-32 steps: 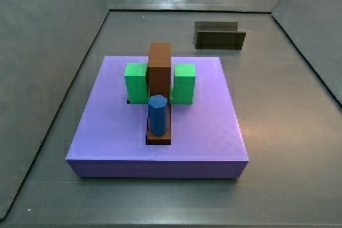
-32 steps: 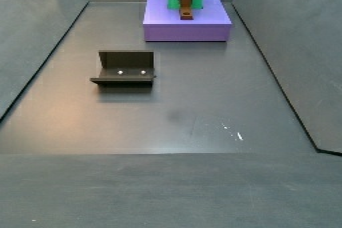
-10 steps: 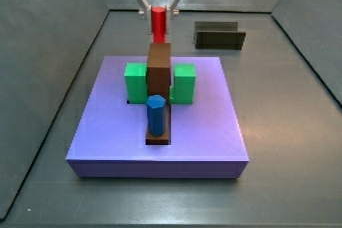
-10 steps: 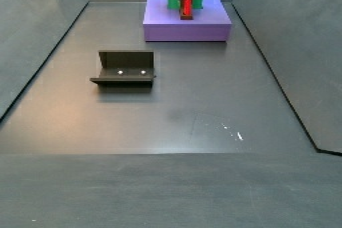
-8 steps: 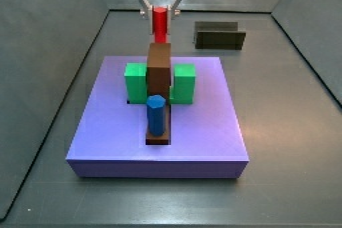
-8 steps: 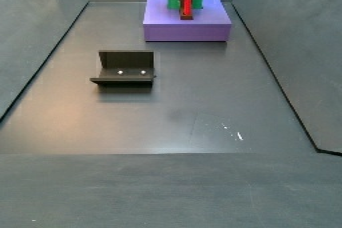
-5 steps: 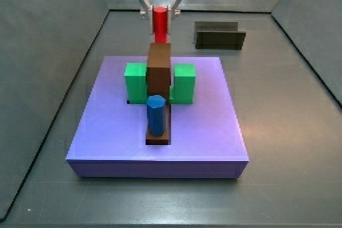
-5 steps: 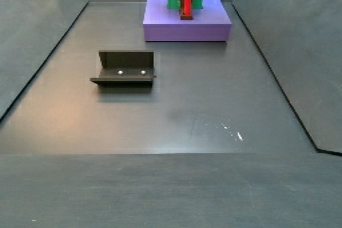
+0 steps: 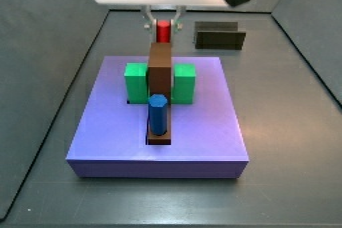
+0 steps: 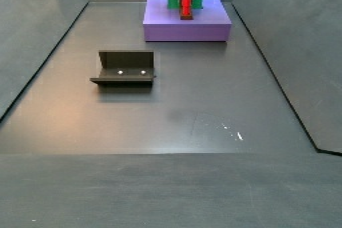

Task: Pick up the red object. Move up. Move to above the board. Insert the red object.
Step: Insert the red object.

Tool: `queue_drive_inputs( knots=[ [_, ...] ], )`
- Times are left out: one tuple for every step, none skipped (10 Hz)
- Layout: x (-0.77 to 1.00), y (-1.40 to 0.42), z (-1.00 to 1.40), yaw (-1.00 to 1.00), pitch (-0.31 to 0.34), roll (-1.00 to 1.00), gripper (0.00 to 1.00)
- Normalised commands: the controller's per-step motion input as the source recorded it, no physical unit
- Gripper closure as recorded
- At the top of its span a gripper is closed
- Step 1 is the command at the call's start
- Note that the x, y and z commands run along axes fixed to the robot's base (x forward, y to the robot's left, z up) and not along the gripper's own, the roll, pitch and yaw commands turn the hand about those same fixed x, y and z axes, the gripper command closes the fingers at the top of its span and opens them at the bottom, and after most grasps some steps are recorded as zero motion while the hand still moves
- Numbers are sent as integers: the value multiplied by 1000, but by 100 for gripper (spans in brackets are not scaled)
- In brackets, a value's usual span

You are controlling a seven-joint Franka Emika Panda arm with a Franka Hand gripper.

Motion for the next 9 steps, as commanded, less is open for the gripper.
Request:
queue_drive_inputs(
  knots=[
    [0, 0, -211, 0, 19, 86, 100],
    [0, 0, -249, 0, 51, 121, 100],
    [9, -3, -289, 0, 51, 126, 100],
    [26, -6, -306, 0, 43, 117, 100],
    [26, -17, -349, 0, 29, 110, 100],
    [66, -11, -323, 0, 21, 87, 100],
    [26, 0, -309, 0, 0, 41, 100],
    [0, 0, -51, 0, 40, 0, 100],
    [0, 0, 0, 0, 0, 0, 100]
  ],
)
